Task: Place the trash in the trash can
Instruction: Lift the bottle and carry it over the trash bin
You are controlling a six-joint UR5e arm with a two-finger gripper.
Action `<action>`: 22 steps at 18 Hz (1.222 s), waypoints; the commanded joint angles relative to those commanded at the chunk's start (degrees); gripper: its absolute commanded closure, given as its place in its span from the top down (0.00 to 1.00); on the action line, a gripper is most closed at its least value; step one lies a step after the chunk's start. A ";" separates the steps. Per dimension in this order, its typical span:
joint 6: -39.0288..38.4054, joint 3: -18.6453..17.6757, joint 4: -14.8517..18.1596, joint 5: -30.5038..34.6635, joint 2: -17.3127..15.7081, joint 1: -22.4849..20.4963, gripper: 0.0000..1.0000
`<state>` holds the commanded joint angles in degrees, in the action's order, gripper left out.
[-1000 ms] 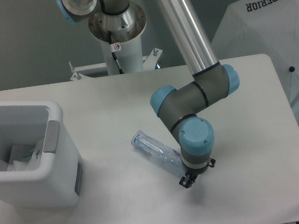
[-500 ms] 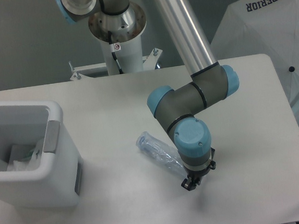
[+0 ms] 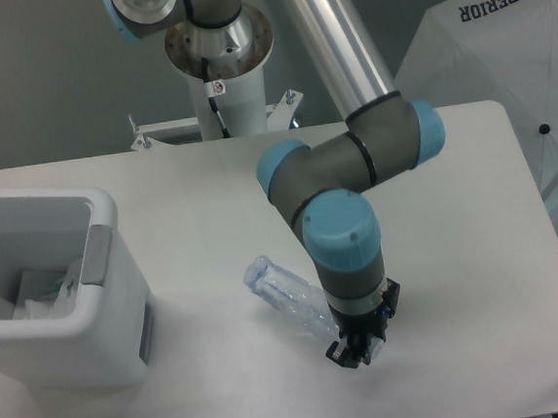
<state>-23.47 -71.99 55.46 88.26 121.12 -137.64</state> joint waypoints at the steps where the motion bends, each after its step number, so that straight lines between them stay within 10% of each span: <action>1: 0.00 0.62 0.00 -1.49 -0.79 0.00 0.13; 22: 6.68 12.58 -9.93 -16.08 -10.55 7.90 0.13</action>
<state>-16.79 -59.41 45.53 72.17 110.57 -129.73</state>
